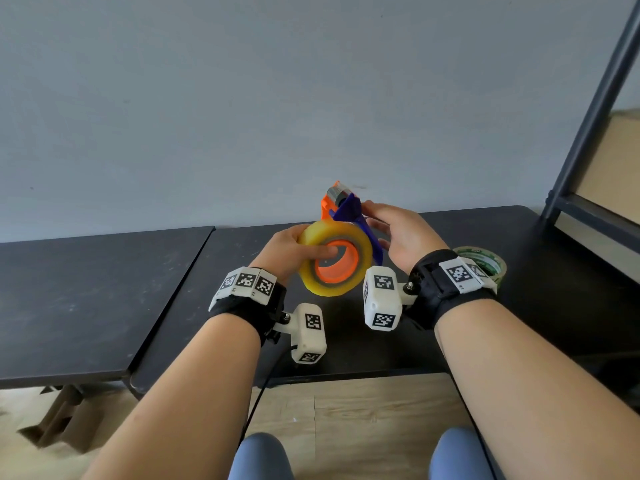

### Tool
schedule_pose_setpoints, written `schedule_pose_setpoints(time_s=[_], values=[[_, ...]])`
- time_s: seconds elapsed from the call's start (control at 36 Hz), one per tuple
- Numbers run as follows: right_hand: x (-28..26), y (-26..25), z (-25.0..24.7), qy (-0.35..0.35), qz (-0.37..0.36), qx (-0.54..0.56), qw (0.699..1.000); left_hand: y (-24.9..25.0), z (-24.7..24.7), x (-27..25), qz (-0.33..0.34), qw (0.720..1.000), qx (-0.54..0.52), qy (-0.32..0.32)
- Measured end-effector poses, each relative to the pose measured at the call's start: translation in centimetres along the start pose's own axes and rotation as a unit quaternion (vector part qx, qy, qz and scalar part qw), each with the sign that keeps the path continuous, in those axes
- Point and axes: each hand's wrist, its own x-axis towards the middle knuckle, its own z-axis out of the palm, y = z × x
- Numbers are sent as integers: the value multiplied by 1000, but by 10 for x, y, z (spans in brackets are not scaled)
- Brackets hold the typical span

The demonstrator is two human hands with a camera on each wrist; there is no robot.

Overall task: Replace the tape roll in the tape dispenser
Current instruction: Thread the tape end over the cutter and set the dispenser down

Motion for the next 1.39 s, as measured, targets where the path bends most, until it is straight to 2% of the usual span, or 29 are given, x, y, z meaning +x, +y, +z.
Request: schedule_pose_setpoints(time_s=[0.19, 0.33, 0.64, 0.72, 0.81, 0.94, 1.03, 1.17, 1.28, 1.33, 1.39], values=[[11, 6, 0, 8, 3, -59, 998, 2, -4, 2, -7, 1000, 4, -29], [12, 14, 7, -11, 37, -40, 998, 1, -3, 4, -12, 998, 5, -54], [15, 26, 8, -29, 67, 147, 986, 2, -2, 6, -18, 996, -10, -90], [16, 24, 9, -17, 55, 167, 984, 5, -3, 11, -14, 997, 31, -65], [18, 23, 11, -12, 39, 175, 984, 11, -3, 14, -1, 998, 58, -6], [19, 19, 11, 3, 16, 134, 991, 28, 0, 14, 83, 988, 89, 96], [21, 20, 11, 15, 13, 116, 993, 41, 4, 9, 135, 980, 84, 116], [19, 15, 13, 37, -10, 35, 999, 57, 19, 5, 179, 966, 118, 144], [18, 12, 15, 44, -59, -70, 995, 56, 24, 7, 223, 933, 201, 197], [20, 12, 15, 43, -75, -95, 992, 55, 24, 9, 233, 923, 214, 218], [20, 12, 15, 47, -87, -104, 990, 55, 24, 10, 215, 928, 206, 222]])
